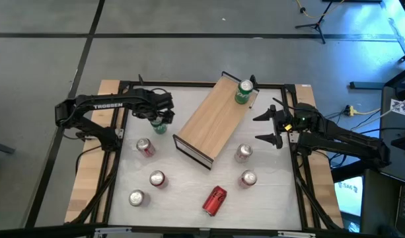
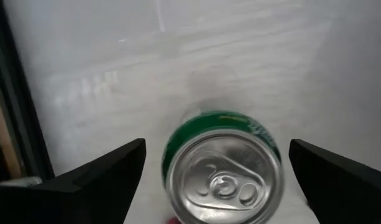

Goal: Place canned beverage on shelf
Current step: Put the green soda can on the shelf aligned with the other green soda can

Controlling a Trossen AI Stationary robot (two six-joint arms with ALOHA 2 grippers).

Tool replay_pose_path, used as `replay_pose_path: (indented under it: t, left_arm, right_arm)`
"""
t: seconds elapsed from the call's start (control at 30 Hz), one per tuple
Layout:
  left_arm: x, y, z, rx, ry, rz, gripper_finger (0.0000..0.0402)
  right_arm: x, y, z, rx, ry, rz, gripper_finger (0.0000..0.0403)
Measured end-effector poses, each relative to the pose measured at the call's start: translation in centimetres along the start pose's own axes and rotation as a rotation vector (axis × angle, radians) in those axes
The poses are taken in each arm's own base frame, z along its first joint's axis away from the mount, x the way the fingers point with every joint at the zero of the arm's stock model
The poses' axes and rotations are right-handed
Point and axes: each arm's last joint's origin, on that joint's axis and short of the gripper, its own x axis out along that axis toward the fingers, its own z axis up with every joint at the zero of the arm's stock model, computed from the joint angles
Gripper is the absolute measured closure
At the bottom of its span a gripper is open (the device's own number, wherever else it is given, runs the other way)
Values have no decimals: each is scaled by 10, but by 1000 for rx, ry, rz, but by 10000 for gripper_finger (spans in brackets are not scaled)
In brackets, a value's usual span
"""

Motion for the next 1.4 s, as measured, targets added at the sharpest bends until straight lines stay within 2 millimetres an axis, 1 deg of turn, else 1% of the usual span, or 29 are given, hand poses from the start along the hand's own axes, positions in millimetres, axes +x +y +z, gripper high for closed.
replay_pose_path:
  t: [0.33, 0.9, 1.0, 1.17, 1.4]
  left_arm:
    - [0, -7, 4, 264, -53, -63, 16]
    - [-1, -7, 3, 725, -42, -81, 16]
    - [-1, -7, 2, 779, -22, -95, 16]
    - [-1, -7, 1, 788, 7, -128, 16]
    - [-1, -4, -1, 830, 37, -111, 16]
  right_arm:
    - [0, 0, 0, 0, 0, 0, 11]
    - [0, 0, 0, 4, 2, 0, 11]
    - [0, 0, 0, 4, 2, 1, 11]
    - [0, 0, 0, 5, 3, 1, 11]
    - [0, 0, 0, 6, 3, 0, 11]
